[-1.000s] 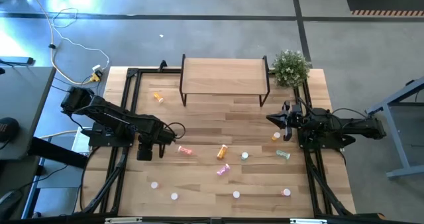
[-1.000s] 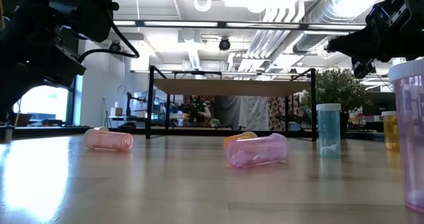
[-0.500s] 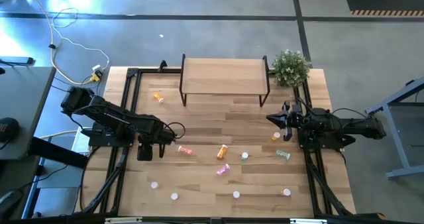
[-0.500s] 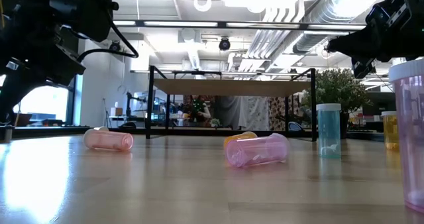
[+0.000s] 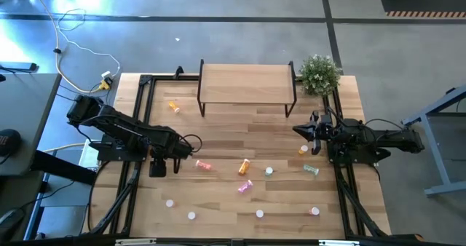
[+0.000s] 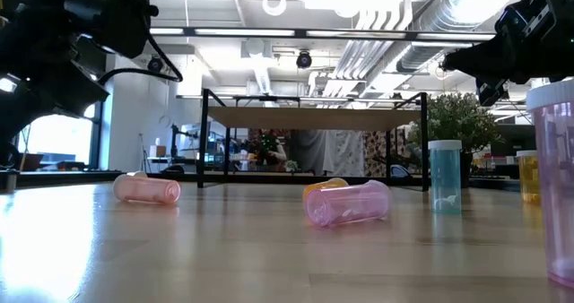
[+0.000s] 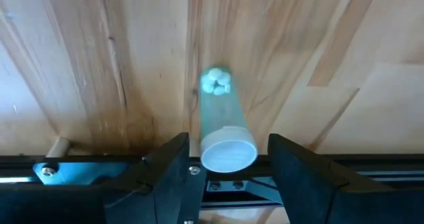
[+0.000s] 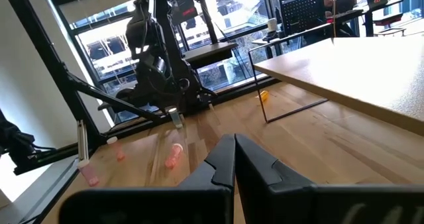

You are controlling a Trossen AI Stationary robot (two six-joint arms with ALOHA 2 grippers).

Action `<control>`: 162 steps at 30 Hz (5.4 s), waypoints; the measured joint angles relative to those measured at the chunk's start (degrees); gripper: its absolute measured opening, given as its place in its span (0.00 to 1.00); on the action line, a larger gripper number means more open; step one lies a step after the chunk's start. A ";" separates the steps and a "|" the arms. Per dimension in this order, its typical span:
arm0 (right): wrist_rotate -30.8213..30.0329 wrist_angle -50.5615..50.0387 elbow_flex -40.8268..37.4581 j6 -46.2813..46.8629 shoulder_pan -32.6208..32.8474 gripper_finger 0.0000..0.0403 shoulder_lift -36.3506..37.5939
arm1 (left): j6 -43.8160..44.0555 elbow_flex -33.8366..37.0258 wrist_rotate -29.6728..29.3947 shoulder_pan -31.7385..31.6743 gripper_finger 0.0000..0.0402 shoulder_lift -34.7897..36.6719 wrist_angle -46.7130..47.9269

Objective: Pick and place medicine bottles onto shelf by color
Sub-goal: Put the left blue pill bottle on the shelf

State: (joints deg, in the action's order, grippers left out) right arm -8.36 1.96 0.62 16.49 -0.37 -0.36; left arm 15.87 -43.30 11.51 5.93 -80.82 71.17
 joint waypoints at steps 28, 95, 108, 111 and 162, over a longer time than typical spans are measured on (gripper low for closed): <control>0.13 0.00 0.00 0.00 -0.02 0.00 0.00 | -1.54 0.63 -0.33 -0.07 0.28 0.00 -1.65; 0.09 0.00 0.00 0.00 0.01 0.00 0.01 | -12.42 -47.58 2.50 -32.54 0.28 -10.61 14.72; 0.28 0.00 0.00 0.00 -0.02 0.00 0.02 | -21.20 -64.41 -8.29 -34.28 0.28 -21.38 18.94; 0.28 0.00 0.00 0.00 -0.02 0.00 0.00 | -22.54 -68.25 -8.44 -35.26 0.28 -22.04 18.92; -2.40 0.44 0.00 22.95 -0.02 0.00 0.00 | -2.94 -75.02 -6.01 -41.66 0.28 -30.03 18.87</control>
State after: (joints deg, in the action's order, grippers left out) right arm -10.76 2.39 0.62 39.44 -0.38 -0.36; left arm 12.93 -118.32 5.50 -35.73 -110.85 90.04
